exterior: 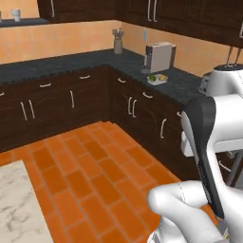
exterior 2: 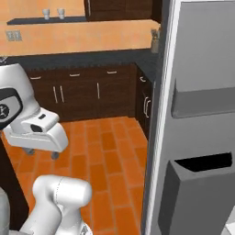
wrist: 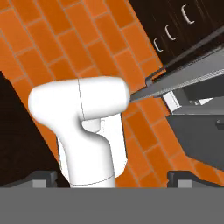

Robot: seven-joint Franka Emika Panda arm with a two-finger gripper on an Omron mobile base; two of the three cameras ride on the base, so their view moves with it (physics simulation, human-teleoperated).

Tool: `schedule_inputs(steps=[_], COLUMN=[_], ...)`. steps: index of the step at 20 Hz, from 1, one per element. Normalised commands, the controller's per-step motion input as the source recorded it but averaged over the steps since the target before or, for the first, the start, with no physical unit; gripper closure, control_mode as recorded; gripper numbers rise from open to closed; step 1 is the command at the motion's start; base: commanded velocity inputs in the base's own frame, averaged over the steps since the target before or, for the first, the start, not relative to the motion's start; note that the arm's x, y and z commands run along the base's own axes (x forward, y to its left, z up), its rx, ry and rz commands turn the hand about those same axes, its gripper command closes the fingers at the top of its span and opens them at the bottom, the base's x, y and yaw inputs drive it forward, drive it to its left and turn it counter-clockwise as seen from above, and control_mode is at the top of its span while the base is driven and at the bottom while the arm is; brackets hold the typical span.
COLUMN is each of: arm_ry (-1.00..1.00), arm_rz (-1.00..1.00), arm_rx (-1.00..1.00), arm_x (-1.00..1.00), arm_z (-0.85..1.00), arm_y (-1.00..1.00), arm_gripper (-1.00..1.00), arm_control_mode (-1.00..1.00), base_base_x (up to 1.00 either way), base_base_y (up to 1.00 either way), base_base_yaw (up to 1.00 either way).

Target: Take the meat container that has the shrimp and place it on the second highest rack of the freezer. Then take the vegetable container that has the squash and lime and place it on the highest rack of the freezer.

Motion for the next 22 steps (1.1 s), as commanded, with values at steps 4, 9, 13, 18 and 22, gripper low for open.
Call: schedule_inputs(steps=[4, 9, 13, 18, 22], arm_ry=[0.00, 0.00, 0.00, 0.00, 0.00], arm_rz=[0.00, 0.00, 0.00, 0.00, 0.00], arm_rx=[0.00, 0.00, 0.00, 0.00, 0.00], arm_x=[0.00, 0.00, 0.00, 0.00, 0.00], arm_z=[0.00, 0.00, 0.00, 0.00, 0.00], arm_y=[0.00, 0.00, 0.00, 0.00, 0.00], arm_gripper=[-1.00, -1.00, -1.00, -1.00, -1.00], arm_control_mode=[1.00, 1.00, 1.00, 1.00, 1.00], base_base_x=[1.00, 1.00, 1.00, 1.00, 0.76], base_base_y=[0.29, 0.01, 0.03, 0.09, 0.21], base_base_yaw=[0.01, 0.00, -0.02, -0.20, -0.46])
